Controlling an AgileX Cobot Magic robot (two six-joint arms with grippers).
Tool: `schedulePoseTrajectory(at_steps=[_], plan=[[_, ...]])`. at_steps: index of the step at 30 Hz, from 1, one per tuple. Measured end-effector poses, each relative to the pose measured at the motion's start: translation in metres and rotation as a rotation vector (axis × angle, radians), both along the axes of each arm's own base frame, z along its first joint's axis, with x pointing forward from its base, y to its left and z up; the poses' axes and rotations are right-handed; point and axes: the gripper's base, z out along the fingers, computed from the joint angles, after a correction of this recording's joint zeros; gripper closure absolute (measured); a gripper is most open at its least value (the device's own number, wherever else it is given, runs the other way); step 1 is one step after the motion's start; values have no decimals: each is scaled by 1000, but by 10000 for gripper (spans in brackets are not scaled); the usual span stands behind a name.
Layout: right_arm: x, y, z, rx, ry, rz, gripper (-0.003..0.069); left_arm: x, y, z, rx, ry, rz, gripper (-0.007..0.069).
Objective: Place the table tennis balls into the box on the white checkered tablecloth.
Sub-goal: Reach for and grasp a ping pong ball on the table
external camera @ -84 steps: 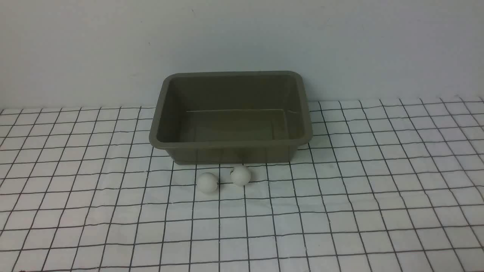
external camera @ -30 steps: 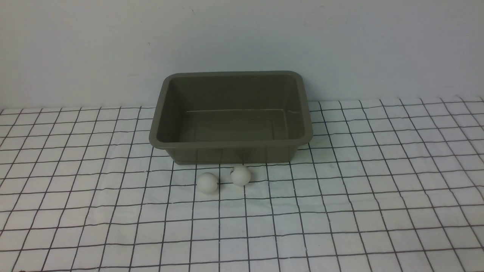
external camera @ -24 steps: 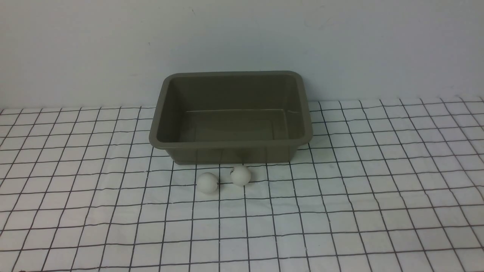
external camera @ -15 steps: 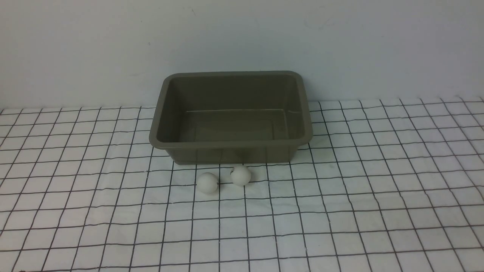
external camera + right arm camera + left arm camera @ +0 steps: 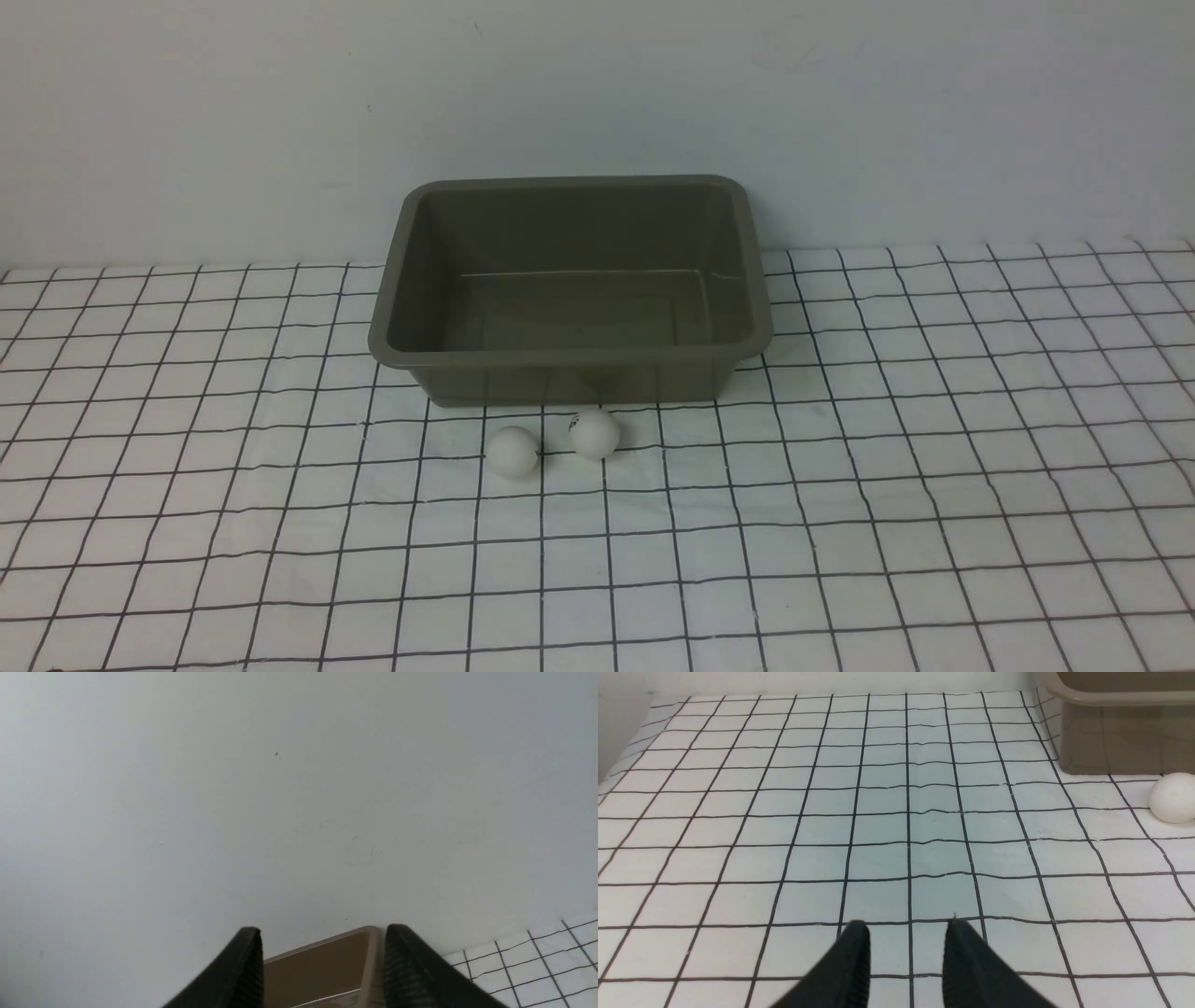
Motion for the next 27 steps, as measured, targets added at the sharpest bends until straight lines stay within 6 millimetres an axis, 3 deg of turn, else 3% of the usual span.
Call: schedulePoseTrajectory(at_steps=[6,18,27], plan=[[0,4,-4,-14,44,41,332,0,0,0,0,0,0,419],[-1,13,-18,-293,134,129,332,0,0,0,0,0,0,419],[30,28,-21,-423,242,331,332,1,-1,1,-30,-32,-2,419]])
